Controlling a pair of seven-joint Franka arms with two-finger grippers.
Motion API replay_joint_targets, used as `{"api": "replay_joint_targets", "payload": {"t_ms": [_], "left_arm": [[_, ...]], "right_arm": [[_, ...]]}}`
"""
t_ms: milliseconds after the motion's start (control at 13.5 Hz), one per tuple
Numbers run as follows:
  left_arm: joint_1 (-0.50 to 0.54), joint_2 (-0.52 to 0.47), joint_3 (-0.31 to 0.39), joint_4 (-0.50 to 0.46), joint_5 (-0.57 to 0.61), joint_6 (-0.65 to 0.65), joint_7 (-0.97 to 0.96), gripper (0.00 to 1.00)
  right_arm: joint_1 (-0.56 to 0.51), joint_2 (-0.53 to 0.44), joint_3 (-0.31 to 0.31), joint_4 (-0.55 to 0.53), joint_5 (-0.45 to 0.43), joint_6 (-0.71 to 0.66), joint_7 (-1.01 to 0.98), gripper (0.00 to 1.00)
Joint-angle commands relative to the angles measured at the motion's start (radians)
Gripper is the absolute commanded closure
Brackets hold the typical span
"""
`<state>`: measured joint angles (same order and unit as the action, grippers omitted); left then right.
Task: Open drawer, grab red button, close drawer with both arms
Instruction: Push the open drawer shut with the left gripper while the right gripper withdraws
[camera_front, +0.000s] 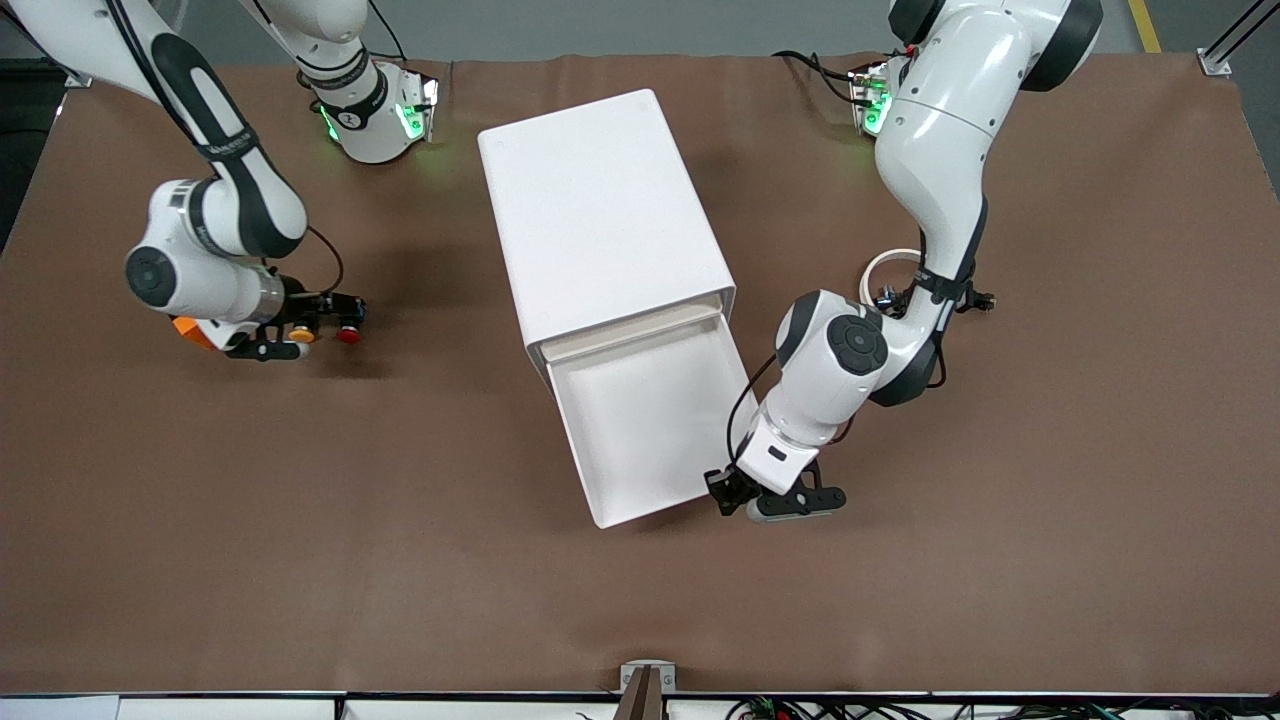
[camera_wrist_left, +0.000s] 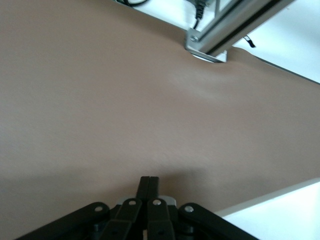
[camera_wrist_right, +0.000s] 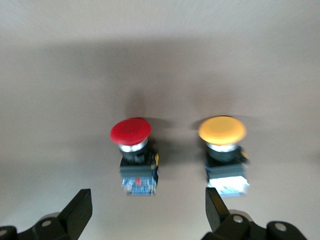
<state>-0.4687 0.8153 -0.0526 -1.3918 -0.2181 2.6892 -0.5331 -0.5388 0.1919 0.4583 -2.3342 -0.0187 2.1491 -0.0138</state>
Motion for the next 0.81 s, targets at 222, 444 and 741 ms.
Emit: {"api": "replay_joint_targets", "payload": {"t_ms": [222, 444, 741], "left_arm": [[-0.016, -0.021, -0.067, 0.011, -0.089, -0.103, -0.042, 1.0], [-0.036, -0.031, -0.076, 0.011, -0.087, -0.14, -0.08, 1.0], [-0.085, -0.038, -0.078, 0.01, -0.089, -0.17, -0.13, 1.0]], "right_arm": [[0.04, -0.012, 0.02, 0.421, -0.006, -0.496, 0.083, 0.0], [0.08, -0.005, 0.02, 0.635, -0.003, -0.68, 0.117, 0.0], [0.1, -0.002, 0.017, 0.864, -0.003, -0.794, 0.117, 0.0]]}}
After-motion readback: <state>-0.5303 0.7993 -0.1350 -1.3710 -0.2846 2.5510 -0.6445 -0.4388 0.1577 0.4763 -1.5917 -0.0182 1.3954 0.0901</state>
